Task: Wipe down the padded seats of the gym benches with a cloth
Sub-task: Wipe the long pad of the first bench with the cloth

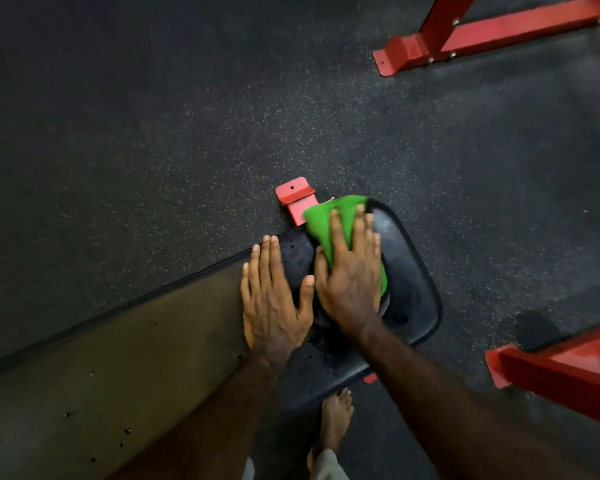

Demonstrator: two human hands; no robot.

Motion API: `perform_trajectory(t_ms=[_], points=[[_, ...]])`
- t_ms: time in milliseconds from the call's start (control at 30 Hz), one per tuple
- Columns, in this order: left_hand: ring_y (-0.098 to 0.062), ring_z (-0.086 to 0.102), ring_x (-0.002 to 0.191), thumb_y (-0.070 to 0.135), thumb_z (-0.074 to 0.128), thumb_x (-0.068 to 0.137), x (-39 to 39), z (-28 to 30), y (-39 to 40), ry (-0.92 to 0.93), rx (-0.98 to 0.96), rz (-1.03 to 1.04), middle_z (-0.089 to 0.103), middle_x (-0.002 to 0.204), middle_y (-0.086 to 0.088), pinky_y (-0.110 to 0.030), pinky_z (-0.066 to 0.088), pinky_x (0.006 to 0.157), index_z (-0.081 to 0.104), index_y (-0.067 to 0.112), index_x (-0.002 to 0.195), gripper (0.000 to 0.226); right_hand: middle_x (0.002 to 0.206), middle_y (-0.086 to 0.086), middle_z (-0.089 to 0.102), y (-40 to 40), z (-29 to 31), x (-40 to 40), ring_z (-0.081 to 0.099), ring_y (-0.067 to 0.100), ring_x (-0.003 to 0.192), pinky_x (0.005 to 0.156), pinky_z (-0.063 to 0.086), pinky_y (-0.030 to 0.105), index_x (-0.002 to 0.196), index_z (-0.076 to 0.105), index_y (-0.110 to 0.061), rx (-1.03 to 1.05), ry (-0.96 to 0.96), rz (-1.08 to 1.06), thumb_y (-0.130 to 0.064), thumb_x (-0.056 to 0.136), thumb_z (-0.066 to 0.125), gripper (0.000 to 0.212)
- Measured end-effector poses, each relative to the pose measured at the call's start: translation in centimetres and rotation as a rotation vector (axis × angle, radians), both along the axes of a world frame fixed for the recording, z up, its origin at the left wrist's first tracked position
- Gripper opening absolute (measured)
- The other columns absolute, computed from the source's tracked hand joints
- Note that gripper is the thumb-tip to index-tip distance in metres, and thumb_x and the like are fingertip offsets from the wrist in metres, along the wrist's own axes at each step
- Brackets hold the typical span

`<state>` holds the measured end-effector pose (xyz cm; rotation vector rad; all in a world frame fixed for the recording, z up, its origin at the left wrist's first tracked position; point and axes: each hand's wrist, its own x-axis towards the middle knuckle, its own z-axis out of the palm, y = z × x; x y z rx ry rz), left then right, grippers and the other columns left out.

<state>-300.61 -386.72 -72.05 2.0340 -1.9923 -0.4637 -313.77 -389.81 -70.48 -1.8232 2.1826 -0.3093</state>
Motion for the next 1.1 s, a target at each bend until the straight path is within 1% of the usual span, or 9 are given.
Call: perform_trajectory(t_ms=[100, 267, 433, 500, 633, 767, 833, 967, 1100], points=[[-0.023, 0.014, 0.158, 0.068, 0.018, 0.100, 0.2, 0.0, 0.3, 0.005, -0.031, -0.033, 0.019, 0.170, -0.010, -0.048, 0.020, 0.125, 0.020, 0.003, 0.161, 0.090, 0.171, 0.015, 0.015, -0.2, -0.1, -2.6, 0.013, 0.030, 0.159, 0.129, 0.014, 0.046, 0.162, 0.029, -0.024, -0.018, 0.009, 0.539, -0.043, 0.098, 0.044, 0.069], [-0.019, 0.014, 0.158, 0.071, 0.015, 0.100, 0.4, 0.4, 0.1, 0.093, -0.036, -0.013, 0.016, 0.171, -0.007, -0.048, 0.022, 0.125, 0.016, 0.006, 0.163, 0.091, 0.167, 0.016, 0.027, -2.2, -0.2, 0.2, 0.020, 0.031, 0.157, 0.127, 0.020, 0.049, 0.158, 0.038, -0.022, -0.032, 0.006, 0.004, -0.035, 0.095, 0.052, 0.066], [-0.021, 0.030, 0.152, 0.056, 0.030, 0.105, 2.3, 1.3, 0.0, 0.500, -0.148, 0.143, 0.034, 0.163, -0.012, -0.047, 0.031, 0.121, 0.034, 0.001, 0.156, 0.075, 0.171, 0.011, 0.018, 0.0, -0.3, 0.7, 0.013, 0.026, 0.159, 0.128, 0.016, 0.046, 0.162, 0.029, -0.028, 0.001, -0.006, 0.605, -0.040, 0.100, 0.045, 0.065], [-0.022, 0.034, 0.150, 0.054, 0.035, 0.105, 4.0, 1.7, -0.1, 0.432, -0.164, 0.201, 0.040, 0.160, -0.009, -0.046, 0.031, 0.120, 0.042, 0.007, 0.153, 0.067, 0.169, 0.012, 0.026, -1.5, -0.4, -0.7, 0.023, 0.028, 0.156, 0.127, 0.018, 0.045, 0.161, 0.032, -0.027, -0.004, 0.037, 0.568, -0.039, 0.095, 0.048, 0.069], [-0.025, 0.030, 0.152, 0.052, 0.037, 0.104, 8.3, 0.9, 1.1, 0.193, -0.048, 0.258, 0.041, 0.160, -0.003, -0.046, 0.021, 0.124, 0.049, 0.019, 0.149, 0.057, 0.169, 0.014, 0.025, -0.1, 0.4, 4.9, 0.019, 0.031, 0.157, 0.128, 0.015, 0.047, 0.159, 0.036, -0.024, -0.005, -0.019, 0.030, -0.035, 0.091, 0.049, 0.071], [-0.028, 0.033, 0.150, 0.044, 0.035, 0.106, 10.8, 0.1, 1.6, 0.089, -0.029, 0.192, 0.046, 0.156, -0.006, -0.045, 0.020, 0.124, 0.049, 0.017, 0.149, 0.053, 0.172, 0.009, 0.016, 3.2, 0.4, 6.9, 0.011, 0.026, 0.159, 0.129, 0.012, 0.045, 0.162, 0.029, -0.027, 0.001, -0.033, 0.564, -0.034, 0.092, 0.053, 0.075], [-0.027, 0.033, 0.150, 0.043, 0.034, 0.106, 10.9, 0.2, 1.8, 0.067, -0.035, 0.174, 0.046, 0.156, -0.006, -0.044, 0.020, 0.124, 0.048, 0.016, 0.150, 0.053, 0.171, 0.009, 0.020, 1.3, -0.1, 4.5, 0.017, 0.025, 0.158, 0.128, 0.018, 0.046, 0.162, 0.030, -0.028, -0.002, 0.028, 0.626, -0.036, 0.090, 0.053, 0.076], [-0.022, 0.029, 0.152, 0.043, 0.033, 0.107, 10.5, 0.2, 2.0, 0.071, -0.030, 0.206, 0.044, 0.158, -0.002, -0.042, 0.017, 0.126, 0.046, 0.018, 0.152, 0.052, 0.167, 0.015, 0.028, -0.1, 0.3, 6.6, 0.022, 0.032, 0.156, 0.128, 0.017, 0.048, 0.158, 0.039, -0.022, -0.002, 0.003, -0.004, -0.035, 0.087, 0.049, 0.073], [-0.022, 0.032, 0.151, 0.042, 0.031, 0.107, 10.4, 0.2, 2.0, 0.075, -0.041, 0.225, 0.046, 0.157, -0.002, -0.039, 0.015, 0.126, 0.048, 0.018, 0.150, 0.052, 0.169, 0.012, 0.024, 1.7, 0.5, 7.4, 0.016, 0.028, 0.158, 0.128, 0.015, 0.046, 0.160, 0.035, -0.025, 0.003, -0.024, 0.546, -0.034, 0.088, 0.055, 0.075]])
